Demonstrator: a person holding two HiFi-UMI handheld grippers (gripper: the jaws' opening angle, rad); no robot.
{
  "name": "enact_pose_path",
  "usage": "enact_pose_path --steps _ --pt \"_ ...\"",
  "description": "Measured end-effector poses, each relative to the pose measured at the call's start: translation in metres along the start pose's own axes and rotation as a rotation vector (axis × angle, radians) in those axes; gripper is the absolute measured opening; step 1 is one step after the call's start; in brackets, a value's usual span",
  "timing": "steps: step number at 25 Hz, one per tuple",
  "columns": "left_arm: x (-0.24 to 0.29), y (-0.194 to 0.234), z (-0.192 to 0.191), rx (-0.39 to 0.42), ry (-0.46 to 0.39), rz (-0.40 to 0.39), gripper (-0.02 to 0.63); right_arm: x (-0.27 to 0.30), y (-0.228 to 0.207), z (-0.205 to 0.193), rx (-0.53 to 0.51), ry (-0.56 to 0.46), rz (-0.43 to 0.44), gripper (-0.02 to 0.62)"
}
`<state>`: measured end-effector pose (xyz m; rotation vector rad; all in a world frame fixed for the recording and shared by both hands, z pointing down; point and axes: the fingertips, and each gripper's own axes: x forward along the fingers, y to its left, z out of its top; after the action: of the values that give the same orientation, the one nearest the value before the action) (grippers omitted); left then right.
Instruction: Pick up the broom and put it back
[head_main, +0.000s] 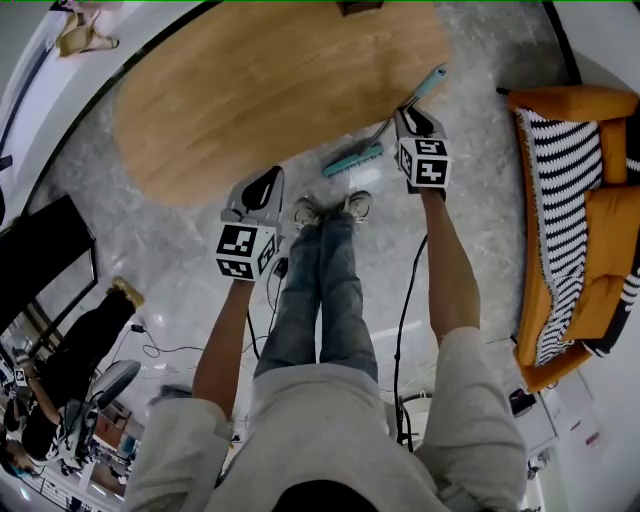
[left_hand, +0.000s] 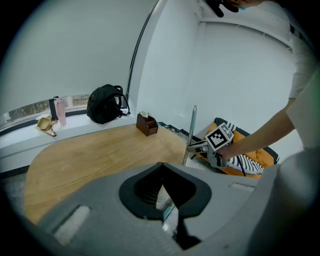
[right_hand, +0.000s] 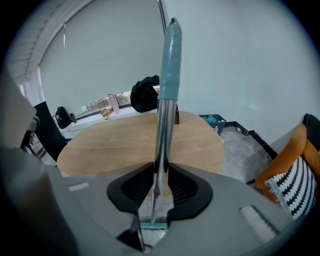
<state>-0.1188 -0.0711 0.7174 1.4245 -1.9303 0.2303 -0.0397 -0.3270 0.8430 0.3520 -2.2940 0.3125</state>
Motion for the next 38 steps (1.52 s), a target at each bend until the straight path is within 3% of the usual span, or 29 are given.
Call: enact_pose_path --steps 9,26,31,38 --pt "0.001 -0.002 -0.003 0.004 0.006 -0.013 -0.003 0.001 -0.004 0.0 0.048 -0.014 -0.002 0.164" --pt "0.001 -0.003 0.0 0.018 -0.001 -0.03 -0.003 -0.01 -0.007 -0.016 0.073 0.0 -0.029 0.172" --pt "-0.001 -0.01 0.015 0.033 -0.027 -0.04 -0.003 -0.044 -0.006 -0.011 0.077 -0.053 -0.079 0.111" --pt "-0.01 -0.028 0.065 0.075 -0.093 -0.054 -0.003 -0.12 -0.002 0.018 0.044 -0.151 -0.177 0.01"
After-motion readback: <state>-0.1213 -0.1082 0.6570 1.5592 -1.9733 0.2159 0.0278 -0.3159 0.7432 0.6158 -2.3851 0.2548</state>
